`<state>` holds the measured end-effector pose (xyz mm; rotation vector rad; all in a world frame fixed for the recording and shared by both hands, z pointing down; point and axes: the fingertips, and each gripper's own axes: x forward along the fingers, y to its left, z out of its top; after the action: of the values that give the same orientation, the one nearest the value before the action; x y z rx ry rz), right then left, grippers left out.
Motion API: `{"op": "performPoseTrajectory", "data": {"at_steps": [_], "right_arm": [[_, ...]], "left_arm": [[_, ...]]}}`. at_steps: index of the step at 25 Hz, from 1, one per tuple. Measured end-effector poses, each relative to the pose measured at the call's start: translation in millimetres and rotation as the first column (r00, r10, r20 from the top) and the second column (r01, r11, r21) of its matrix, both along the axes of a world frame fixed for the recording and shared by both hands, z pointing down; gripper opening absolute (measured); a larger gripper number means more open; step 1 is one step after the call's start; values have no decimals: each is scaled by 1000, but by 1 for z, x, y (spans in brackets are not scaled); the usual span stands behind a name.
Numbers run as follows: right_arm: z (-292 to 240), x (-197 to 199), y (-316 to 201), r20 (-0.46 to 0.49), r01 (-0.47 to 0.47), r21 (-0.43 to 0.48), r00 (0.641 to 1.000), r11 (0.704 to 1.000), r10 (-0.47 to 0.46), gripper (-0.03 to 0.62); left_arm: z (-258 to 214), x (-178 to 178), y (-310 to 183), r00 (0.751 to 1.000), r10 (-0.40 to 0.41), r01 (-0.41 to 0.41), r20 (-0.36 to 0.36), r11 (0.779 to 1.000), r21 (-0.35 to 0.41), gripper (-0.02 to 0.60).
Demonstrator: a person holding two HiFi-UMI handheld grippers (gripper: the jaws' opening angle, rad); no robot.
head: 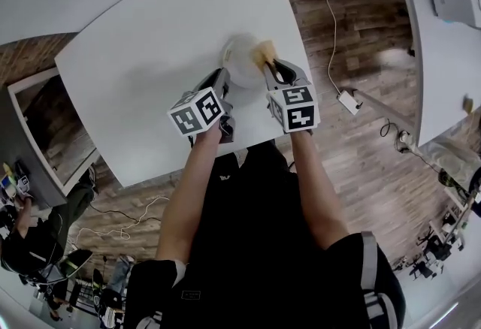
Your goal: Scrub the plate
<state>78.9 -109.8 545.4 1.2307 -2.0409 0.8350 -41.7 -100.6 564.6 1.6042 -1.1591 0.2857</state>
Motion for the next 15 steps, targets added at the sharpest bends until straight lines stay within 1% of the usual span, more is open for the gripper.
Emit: {"op": "performPoseTrajectory", "data": {"at_steps": [3,10,13,15], "right_arm": [[-11,3,5,18,-7,20,1000,1000,6,46],[-41,-7,20,67,-14,70,998,997,9,46],[-57,-10,26,67,-7,121,998,993,-1,46],[-69,-11,29,77,-14,159,997,987,2,46]], "left_arm": [[-17,1,-1,999,3,-4,33,999,42,9],[-55,2,0,1000,4,-7,31,992,123,3],[-73,1,3,999,5,-11,40,986,166,3],[-87,1,5,999,4,-14,46,976,217,2]]}}
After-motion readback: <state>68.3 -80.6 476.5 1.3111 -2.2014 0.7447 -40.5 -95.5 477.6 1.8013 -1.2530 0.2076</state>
